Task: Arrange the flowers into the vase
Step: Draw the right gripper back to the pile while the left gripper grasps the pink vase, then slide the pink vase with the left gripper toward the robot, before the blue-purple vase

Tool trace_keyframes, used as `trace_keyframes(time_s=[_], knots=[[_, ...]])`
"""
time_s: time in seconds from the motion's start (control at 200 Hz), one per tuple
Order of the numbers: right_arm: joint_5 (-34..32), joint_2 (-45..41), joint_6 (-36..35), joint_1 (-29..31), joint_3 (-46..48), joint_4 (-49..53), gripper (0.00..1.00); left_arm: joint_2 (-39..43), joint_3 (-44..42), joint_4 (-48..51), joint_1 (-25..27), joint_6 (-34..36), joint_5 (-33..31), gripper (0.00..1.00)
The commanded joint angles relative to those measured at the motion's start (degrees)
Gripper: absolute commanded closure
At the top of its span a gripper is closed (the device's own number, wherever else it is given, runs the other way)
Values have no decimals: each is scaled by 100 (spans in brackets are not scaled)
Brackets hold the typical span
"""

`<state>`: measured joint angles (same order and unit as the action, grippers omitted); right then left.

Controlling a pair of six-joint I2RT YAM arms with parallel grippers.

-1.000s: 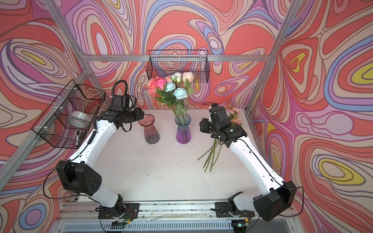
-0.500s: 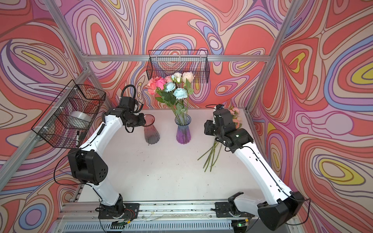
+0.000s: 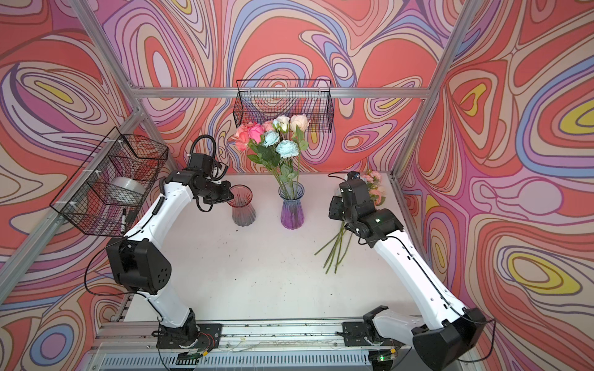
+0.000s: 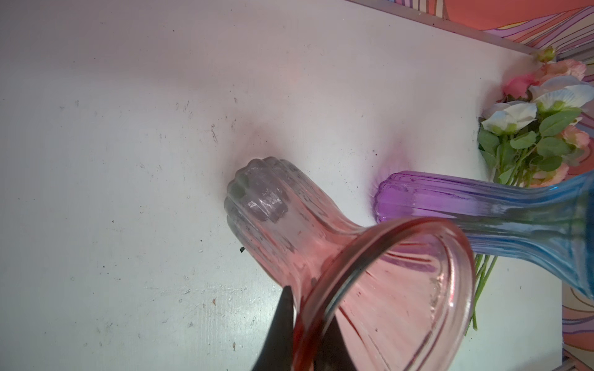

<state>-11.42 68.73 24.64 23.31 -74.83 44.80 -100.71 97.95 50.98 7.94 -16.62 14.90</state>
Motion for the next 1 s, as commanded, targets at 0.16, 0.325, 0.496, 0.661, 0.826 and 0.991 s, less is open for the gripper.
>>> trace_keyframes(time_s=[0.16, 0.325, 0.496, 0.661, 0.826, 0.991], knots=[[-117, -167, 34, -20, 209, -176, 51, 844, -890, 74, -23, -71, 785, 100], [36, -31, 88, -20, 228, -271, 52, 1374, -1359, -113, -4, -240, 1172, 100], [54, -26, 125, -20, 198, -310, 52, 1635, -1485, 106, 155, -215, 1329, 100], [-83, 32, 111, -20, 187, -340, 53, 1885, -1482, 546, 1000, -149, 1033, 100], [-183, 171, 133, -20, 210, -450, 53, 1949, -1514, 621, 2107, -429, 816, 100], [-74, 220, 251, -20, 233, -507, 54, 1643, -1315, 683, 3089, -620, 505, 100]])
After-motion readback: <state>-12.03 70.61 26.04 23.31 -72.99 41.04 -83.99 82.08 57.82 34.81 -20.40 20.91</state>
